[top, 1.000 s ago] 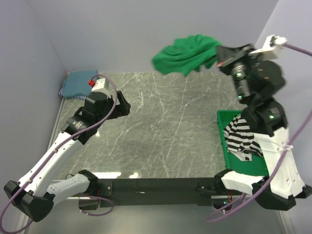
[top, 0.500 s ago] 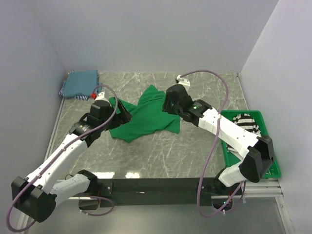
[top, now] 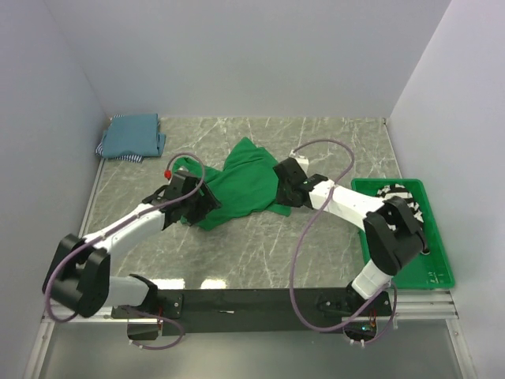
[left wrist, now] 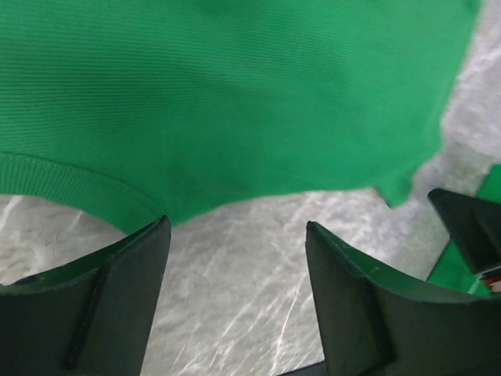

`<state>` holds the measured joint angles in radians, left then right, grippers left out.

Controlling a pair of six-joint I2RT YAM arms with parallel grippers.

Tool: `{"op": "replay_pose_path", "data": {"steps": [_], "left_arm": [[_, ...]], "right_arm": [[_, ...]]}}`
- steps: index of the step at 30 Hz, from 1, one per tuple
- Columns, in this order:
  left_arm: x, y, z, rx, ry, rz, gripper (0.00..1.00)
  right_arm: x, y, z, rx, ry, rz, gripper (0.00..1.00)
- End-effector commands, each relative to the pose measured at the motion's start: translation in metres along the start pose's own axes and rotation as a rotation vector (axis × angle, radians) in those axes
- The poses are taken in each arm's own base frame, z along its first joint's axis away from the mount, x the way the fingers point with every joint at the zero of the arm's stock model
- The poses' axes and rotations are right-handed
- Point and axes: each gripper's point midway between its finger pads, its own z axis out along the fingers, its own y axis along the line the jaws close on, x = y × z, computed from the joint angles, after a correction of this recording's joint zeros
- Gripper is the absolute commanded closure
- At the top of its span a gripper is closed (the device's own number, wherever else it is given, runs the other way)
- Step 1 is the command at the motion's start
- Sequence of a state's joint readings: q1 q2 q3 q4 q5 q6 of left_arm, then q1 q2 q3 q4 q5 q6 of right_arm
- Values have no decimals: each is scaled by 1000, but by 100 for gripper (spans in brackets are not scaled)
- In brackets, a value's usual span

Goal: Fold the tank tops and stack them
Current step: Flatten the tank top out

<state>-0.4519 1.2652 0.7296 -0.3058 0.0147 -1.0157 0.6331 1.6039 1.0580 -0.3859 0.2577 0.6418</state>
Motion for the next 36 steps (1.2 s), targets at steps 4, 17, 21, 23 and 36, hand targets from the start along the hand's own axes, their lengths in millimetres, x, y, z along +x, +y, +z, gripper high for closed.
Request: {"op": "replay_pose_path", "data": {"steps": [4,17,21,23,36], "left_arm": [[-4,3,28,-79,14,-114,28],[-68,50,82,-466,-138,-196,30],[-97,54,109,-589,-187,-107,32],[-123,32,120,-559,-232,-63,33],[-203,-132,125,-10,-280,295,9]], "right_arm": [[5,-13,26,36,13,26,57],[37,-22,44,42,89,17,95],[63,-3,24,-37,116,-29,100],[86,14,12,-101,151,-47,100],[78,129,-80,-393,56,-143,66]]}}
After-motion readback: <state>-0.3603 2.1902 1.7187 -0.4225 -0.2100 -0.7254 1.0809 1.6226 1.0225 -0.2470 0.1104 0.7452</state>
